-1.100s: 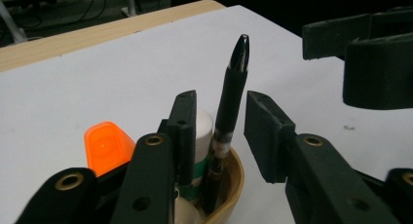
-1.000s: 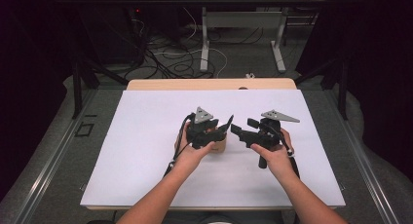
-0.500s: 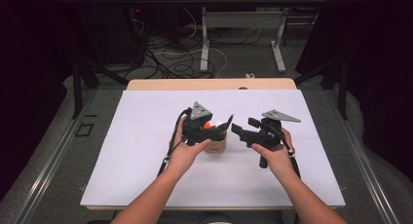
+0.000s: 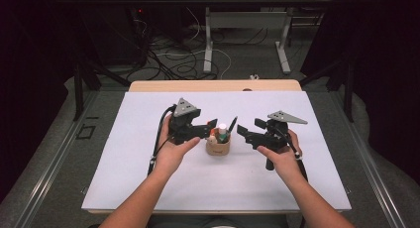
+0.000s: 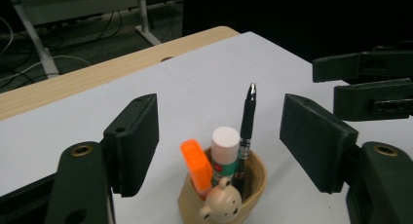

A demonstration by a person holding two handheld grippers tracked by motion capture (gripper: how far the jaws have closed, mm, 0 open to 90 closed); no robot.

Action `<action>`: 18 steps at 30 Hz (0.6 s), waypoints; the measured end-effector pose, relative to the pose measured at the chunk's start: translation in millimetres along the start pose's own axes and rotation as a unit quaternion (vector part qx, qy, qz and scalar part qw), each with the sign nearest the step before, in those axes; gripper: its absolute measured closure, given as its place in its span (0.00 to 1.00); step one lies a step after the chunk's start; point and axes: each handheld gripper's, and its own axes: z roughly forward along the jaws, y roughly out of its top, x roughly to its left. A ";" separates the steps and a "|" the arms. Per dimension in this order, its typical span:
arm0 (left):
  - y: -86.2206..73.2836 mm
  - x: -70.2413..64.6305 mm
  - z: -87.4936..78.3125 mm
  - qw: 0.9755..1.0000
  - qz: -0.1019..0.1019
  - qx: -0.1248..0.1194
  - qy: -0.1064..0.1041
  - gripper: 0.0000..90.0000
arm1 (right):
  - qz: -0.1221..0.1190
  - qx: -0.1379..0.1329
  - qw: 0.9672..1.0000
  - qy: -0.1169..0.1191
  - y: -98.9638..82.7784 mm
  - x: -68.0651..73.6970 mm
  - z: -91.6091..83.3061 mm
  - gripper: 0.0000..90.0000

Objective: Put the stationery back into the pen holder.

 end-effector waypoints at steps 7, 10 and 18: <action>-6.0 19.4 -15.9 0.999 -0.031 -0.011 0.026 0.18 | -0.004 -0.001 1.000 -0.001 2.0 -1.2 -5.2 0.21; -10.6 27.3 -20.9 0.999 -0.038 -0.011 0.035 0.13 | -0.011 0.000 1.000 -0.007 0.9 -3.8 -7.4 0.21; -31.7 51.7 -32.5 0.996 -0.068 -0.002 0.061 0.03 | -0.015 0.003 0.999 -0.033 -3.5 -20.2 -13.7 0.18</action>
